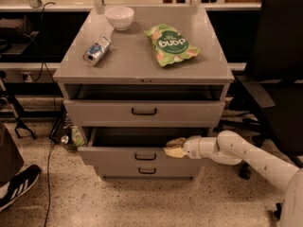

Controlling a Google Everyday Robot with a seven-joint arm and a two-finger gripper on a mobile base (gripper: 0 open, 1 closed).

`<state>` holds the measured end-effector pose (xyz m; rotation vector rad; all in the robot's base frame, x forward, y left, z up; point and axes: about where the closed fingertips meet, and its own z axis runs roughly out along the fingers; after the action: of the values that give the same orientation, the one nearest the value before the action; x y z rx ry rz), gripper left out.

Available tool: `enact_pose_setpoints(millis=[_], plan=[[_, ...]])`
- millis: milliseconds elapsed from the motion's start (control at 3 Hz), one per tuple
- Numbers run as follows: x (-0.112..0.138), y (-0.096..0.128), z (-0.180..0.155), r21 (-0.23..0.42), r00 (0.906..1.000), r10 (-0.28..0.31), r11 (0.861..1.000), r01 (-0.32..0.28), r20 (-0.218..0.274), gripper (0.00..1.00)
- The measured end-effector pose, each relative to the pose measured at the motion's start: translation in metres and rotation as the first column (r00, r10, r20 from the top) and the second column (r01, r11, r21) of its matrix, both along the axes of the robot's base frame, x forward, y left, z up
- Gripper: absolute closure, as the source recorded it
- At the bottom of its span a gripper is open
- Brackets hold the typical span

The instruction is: Open middle drawer

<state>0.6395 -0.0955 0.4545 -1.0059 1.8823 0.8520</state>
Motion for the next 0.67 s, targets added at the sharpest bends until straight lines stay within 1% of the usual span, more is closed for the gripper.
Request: enact_pose_setpoints(millis=[333,667], plan=[[-0.002,-0.001,0.001,-0.004,1.0,-0.001,1.0,0.001,-0.003,0.31],[-0.038,-0.021,0.016,-0.065,0.9988,-0.012,0.998,0.009,-0.047,0.09]])
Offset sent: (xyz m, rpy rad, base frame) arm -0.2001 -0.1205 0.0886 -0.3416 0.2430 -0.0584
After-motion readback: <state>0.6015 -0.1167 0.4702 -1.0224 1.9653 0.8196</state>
